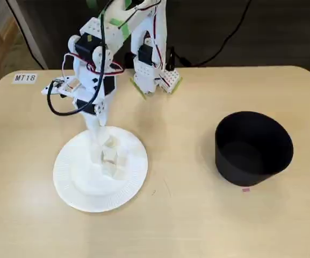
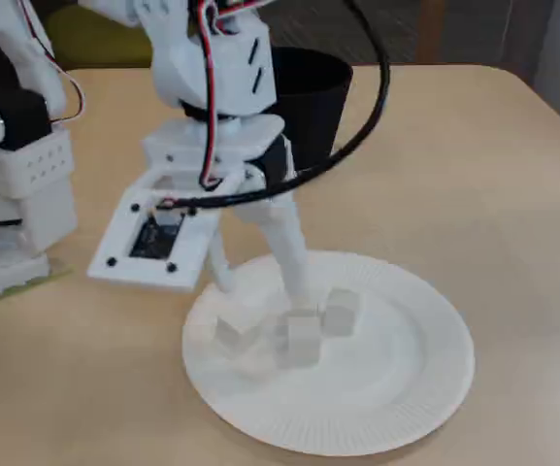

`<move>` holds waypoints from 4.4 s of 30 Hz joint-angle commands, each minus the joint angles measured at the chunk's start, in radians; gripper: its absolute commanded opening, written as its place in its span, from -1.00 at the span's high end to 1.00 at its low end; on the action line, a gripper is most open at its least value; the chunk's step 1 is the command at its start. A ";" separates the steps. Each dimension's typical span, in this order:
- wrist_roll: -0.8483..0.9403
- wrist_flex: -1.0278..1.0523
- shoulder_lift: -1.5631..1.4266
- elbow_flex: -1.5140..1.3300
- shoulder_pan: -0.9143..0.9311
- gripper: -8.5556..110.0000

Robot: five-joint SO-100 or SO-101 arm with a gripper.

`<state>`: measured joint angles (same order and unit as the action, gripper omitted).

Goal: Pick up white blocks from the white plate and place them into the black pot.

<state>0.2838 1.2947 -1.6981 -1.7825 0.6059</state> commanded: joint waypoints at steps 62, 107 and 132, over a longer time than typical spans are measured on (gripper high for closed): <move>-0.202 -0.434 -0.037 0.218 -0.106 0.90; -0.167 -0.709 -0.321 -0.314 -1.293 0.34; -0.448 0.219 -0.402 0.057 -0.272 0.90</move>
<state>-0.0997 1.4496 -2.0617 -1.6935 0.2163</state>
